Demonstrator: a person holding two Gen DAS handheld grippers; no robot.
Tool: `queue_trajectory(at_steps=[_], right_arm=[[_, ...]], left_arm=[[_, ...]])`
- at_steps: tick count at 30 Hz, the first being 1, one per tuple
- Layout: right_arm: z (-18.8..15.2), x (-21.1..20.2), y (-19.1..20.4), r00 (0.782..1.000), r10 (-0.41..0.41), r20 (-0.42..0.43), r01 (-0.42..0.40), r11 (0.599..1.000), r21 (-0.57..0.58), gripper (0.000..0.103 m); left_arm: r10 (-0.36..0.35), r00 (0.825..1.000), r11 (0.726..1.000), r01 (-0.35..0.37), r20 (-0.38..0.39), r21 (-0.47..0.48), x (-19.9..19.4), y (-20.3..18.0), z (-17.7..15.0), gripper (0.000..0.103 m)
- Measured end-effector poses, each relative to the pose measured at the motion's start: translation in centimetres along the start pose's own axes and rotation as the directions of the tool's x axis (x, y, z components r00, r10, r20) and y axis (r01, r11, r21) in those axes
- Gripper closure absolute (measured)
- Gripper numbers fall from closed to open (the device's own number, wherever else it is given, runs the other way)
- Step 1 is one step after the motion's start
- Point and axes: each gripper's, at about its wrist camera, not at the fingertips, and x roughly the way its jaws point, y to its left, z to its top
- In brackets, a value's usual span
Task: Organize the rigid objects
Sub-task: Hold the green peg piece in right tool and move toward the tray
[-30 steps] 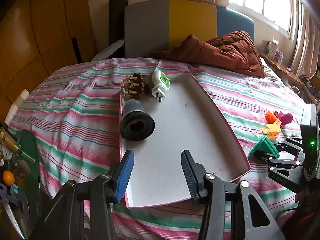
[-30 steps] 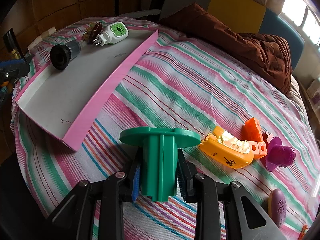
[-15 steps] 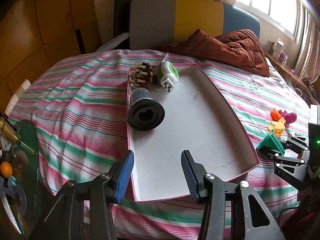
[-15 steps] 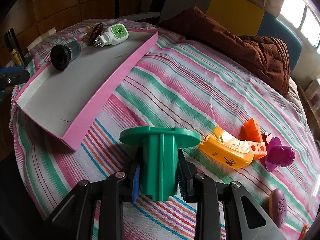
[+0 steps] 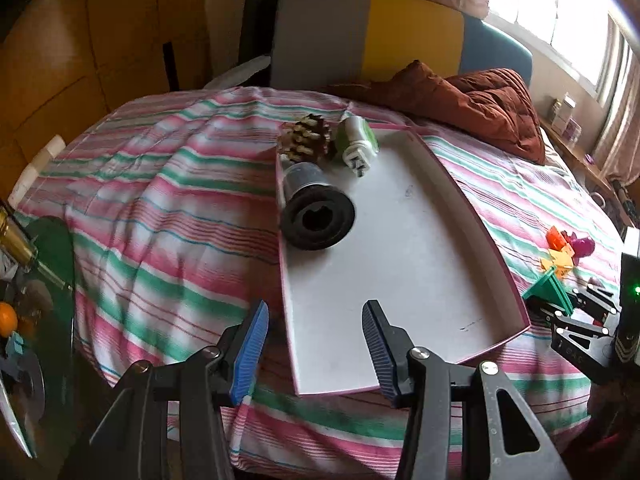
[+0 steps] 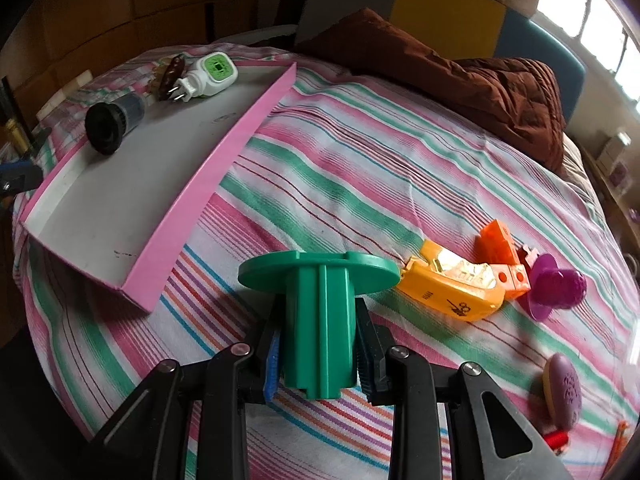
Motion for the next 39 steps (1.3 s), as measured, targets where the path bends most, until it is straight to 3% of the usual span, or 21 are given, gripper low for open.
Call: queue_trajectory(at_steps=[7, 21, 26, 30, 35, 39], right_arm=[[0.1, -0.1, 0.3, 0.999, -0.048, -0.010, 0.049, 0.996, 0.080, 0.072], [1.6, -0.8, -0.5, 0.997, -0.054, -0.047, 0.065, 0.965, 0.256, 0.073], [5.0, -4.0, 1.0, 0.997, -0.014, 0.072, -0.005, 0.964, 0.265, 0.073], [8.2, -4.4, 3.8, 0.992, 0.062, 0.111, -0.085, 0.975, 0.207, 0.073], [11.5, -2.3, 7.7, 0.987, 0.137, 0.089, -0.149, 0.978, 0.149, 0.073], [13.4, 0.8, 9.4, 0.986, 0.168, 0.020, -0.168, 0.972, 0.162, 0.073]], left_arm=[[-0.014, 1.000, 0.995, 0.012, -0.020, -0.095, 0.3, 2.5, -0.3, 0.054], [-0.018, 1.000, 0.992, 0.017, -0.007, -0.127, -0.2, 4.6, -1.1, 0.054], [-0.013, 1.000, 0.993, 0.012, -0.008, -0.121, -0.2, 4.7, -1.1, 0.054], [-0.017, 1.000, 0.992, 0.017, 0.003, -0.122, -0.6, 4.7, -1.0, 0.054], [-0.008, 1.000, 0.994, 0.011, 0.025, -0.112, -1.2, 4.9, -0.9, 0.054], [0.005, 0.999, 0.995, -0.001, 0.033, -0.103, -1.4, 5.1, -0.7, 0.054]])
